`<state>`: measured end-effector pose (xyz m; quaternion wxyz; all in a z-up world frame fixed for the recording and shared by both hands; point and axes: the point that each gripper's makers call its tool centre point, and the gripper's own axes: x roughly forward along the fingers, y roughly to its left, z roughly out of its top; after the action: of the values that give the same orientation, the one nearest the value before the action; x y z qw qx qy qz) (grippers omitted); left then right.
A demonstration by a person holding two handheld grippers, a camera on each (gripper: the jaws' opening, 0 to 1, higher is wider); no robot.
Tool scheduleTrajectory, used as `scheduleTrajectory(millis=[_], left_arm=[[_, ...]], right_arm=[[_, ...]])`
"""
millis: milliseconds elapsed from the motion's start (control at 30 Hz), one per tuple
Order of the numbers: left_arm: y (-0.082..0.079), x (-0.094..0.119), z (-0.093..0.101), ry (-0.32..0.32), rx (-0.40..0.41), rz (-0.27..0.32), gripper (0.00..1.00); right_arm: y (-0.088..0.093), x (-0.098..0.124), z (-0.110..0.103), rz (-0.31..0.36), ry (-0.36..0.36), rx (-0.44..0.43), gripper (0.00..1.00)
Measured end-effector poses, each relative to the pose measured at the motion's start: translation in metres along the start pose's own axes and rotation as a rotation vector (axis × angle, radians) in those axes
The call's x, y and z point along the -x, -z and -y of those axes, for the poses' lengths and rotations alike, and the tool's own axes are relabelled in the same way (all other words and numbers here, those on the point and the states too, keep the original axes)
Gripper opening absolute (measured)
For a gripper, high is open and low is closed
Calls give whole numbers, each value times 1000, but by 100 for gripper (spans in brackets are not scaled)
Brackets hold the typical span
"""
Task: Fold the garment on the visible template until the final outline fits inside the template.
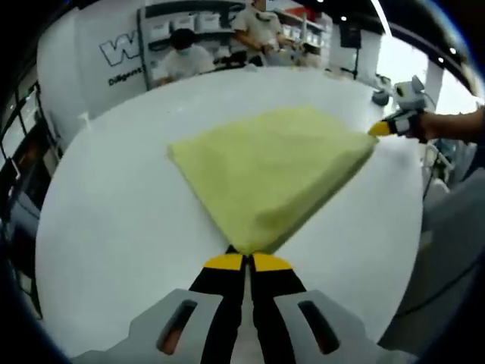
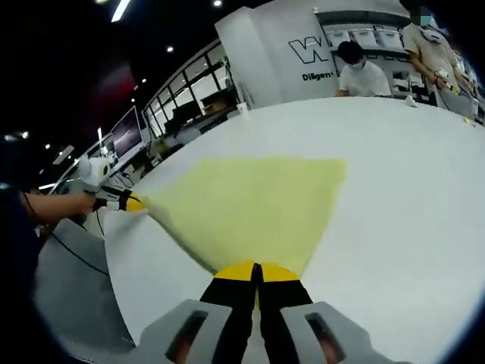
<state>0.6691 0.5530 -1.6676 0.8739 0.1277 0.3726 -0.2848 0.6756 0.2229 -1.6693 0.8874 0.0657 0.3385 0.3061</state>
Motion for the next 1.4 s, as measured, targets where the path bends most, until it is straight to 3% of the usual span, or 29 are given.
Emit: scheduleTrajectory(millis=[100,500,700,767,900,1000,1067,1100,1133,1233,1267,1333,1367,1400], left_arm=[[-1,3,3,10,11,5,0],[10,9,5,19,-3,-3,0],[16,14,-7,4,-43,-27,0],[22,19,-23,-42,-49,-45,0],[25,30,-39,-76,-2,-26,0],[14,37,-35,-119,43,16,0],[3,45,-30,-120,116,82,0],[-3,48,-29,-123,145,112,0],[-12,51,-27,-118,174,161,0],[-43,58,-7,-73,177,263,0],[-48,57,-5,-69,176,273,0],[-80,39,15,-7,138,314,0],[-85,36,18,1,134,318,2],[-99,25,26,27,123,327,4]], right_arm=[[6,-4,6,-39,25,33,0],[6,-8,2,-147,-32,61,0],[6,-6,3,-133,-40,32,0],[6,-6,4,-126,-41,19,0],[6,-5,5,-104,-43,-21,0],[3,-3,4,-87,-24,-42,0],[0,0,8,-62,27,-63,0],[-6,1,9,-31,37,-61,0],[-21,4,7,52,31,-75,0],[-55,10,-6,185,3,-49,0],[-62,9,-9,200,1,-23,0],[-80,-1,-22,224,-21,78,0],[-84,-6,-28,225,-34,101,0],[-89,-10,-34,227,-48,125,0]])
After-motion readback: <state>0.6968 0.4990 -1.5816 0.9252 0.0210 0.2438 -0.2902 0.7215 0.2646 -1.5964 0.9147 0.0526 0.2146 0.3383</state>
